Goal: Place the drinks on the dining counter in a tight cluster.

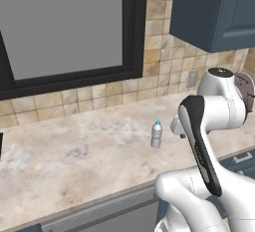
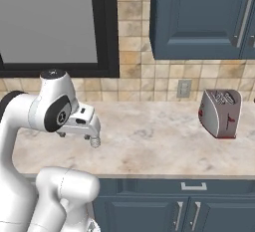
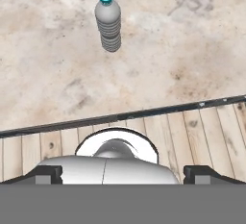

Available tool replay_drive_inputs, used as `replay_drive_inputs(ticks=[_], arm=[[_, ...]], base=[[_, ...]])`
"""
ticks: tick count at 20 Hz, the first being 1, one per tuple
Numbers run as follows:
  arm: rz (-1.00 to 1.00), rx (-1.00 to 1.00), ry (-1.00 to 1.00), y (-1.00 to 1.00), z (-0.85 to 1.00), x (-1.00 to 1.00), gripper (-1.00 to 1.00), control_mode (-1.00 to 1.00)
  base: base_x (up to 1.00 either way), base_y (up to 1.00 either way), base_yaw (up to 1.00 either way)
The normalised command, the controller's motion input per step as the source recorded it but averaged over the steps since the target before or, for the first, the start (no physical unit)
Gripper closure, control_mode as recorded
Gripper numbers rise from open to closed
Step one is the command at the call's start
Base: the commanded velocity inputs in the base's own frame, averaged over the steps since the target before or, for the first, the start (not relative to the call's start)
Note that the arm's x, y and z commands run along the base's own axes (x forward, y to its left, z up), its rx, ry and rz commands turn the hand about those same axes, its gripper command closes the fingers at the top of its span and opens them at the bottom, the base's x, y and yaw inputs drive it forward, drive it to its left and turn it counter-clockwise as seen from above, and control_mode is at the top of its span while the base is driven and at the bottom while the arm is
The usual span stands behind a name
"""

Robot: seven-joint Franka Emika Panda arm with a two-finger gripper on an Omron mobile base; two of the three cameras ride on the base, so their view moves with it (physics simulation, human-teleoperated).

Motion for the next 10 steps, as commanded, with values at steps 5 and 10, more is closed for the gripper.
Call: replay_drive_inputs(ticks=[5, 10], arm=[[0.02, 0.0, 0.0, 0.07, 0.0, 0.08, -1.0, -1.0], [0.32, 0.01, -0.02, 0.1, -0.11, 0.64, -1.0, -1.0]], base=[[0.0, 0.0, 0.0], [0.0, 0.0, 0.0]])
